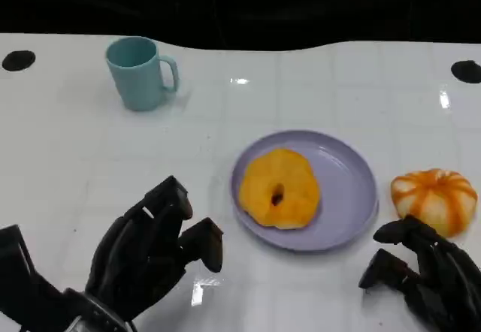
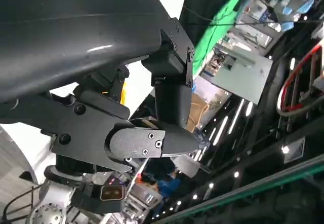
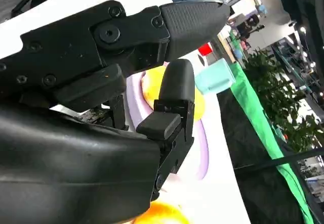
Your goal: Grasp the bread from the table and place it into the plate.
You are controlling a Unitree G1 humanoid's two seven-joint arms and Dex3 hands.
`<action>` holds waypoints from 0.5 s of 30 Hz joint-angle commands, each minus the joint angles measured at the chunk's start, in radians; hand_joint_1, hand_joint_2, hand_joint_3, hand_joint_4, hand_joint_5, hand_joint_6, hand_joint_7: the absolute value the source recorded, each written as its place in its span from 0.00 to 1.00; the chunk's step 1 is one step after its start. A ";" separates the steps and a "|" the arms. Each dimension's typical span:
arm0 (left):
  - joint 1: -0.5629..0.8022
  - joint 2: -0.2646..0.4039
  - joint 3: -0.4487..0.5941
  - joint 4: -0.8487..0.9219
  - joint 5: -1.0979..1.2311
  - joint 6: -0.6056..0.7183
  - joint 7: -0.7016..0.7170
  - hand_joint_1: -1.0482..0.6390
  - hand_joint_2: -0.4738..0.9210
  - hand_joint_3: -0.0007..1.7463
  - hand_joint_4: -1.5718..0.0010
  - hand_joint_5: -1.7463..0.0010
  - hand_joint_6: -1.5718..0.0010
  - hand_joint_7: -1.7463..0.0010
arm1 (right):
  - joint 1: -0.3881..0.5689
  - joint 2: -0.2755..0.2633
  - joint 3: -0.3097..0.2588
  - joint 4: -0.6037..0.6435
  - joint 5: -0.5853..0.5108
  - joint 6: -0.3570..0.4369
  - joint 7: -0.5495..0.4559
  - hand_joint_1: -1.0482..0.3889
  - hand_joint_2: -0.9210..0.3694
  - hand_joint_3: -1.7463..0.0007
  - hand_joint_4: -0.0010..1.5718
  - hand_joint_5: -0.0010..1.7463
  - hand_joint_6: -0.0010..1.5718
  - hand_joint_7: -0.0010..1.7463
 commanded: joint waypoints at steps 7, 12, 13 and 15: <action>0.041 0.000 0.066 -0.053 -0.015 0.140 0.034 0.29 1.00 0.22 0.49 0.00 0.57 0.11 | 0.026 -0.020 0.001 -0.042 0.011 0.023 0.001 0.36 0.00 0.87 0.43 0.85 0.40 0.66; 0.048 -0.002 0.078 -0.039 -0.008 0.144 0.015 0.29 1.00 0.22 0.49 0.00 0.57 0.11 | 0.026 -0.020 -0.002 -0.038 0.013 0.018 0.009 0.36 0.00 0.87 0.43 0.85 0.40 0.65; 0.049 -0.002 0.080 -0.034 -0.007 0.144 0.010 0.29 1.00 0.22 0.50 0.00 0.57 0.11 | 0.025 -0.020 -0.003 -0.036 0.014 0.016 0.012 0.36 0.00 0.87 0.43 0.85 0.39 0.65; 0.049 -0.003 0.082 -0.022 0.003 0.132 0.000 0.30 1.00 0.22 0.50 0.00 0.57 0.11 | 0.027 -0.021 -0.004 -0.037 0.016 0.019 0.014 0.36 0.00 0.87 0.42 0.85 0.39 0.65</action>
